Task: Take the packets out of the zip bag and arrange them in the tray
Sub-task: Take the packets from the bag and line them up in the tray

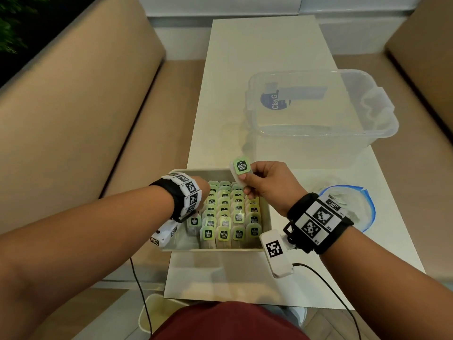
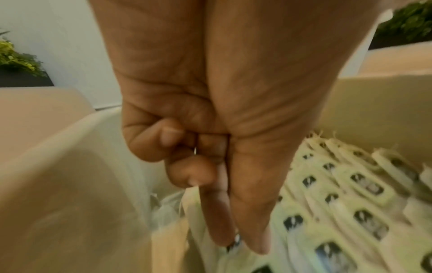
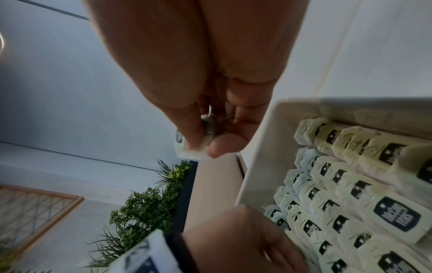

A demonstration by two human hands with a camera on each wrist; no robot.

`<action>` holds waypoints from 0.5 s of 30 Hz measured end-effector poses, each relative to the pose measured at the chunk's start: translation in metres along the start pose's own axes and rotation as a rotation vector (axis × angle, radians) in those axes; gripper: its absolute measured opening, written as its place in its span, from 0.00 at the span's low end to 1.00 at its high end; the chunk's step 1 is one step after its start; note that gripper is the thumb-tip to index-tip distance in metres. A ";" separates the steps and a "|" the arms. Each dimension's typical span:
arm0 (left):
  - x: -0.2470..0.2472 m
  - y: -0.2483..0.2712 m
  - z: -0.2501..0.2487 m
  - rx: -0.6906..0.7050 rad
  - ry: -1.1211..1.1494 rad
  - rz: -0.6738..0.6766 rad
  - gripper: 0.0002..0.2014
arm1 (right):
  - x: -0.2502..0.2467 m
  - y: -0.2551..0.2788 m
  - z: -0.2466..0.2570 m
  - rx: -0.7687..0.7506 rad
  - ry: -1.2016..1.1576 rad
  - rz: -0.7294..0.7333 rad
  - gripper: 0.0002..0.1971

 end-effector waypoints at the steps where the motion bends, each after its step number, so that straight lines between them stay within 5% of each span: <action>1: -0.005 0.000 0.004 -0.011 0.037 -0.009 0.16 | 0.001 0.000 -0.001 0.000 0.002 0.008 0.02; 9: -0.090 0.069 0.022 0.272 0.551 -0.365 0.17 | 0.017 -0.001 0.001 0.001 0.036 0.089 0.06; 15: -0.096 0.076 0.014 0.263 0.414 -0.534 0.08 | 0.028 0.000 0.012 -0.031 -0.009 0.148 0.06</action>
Point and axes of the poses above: each hand's wrist, its own y-axis away from the middle knuckle, its own x-axis out of the palm, z = x × y, the point moved 4 cm from there along -y, towards the middle knuckle, and after that the axes turned 3 degrees about -z, right-handed, at the moved point
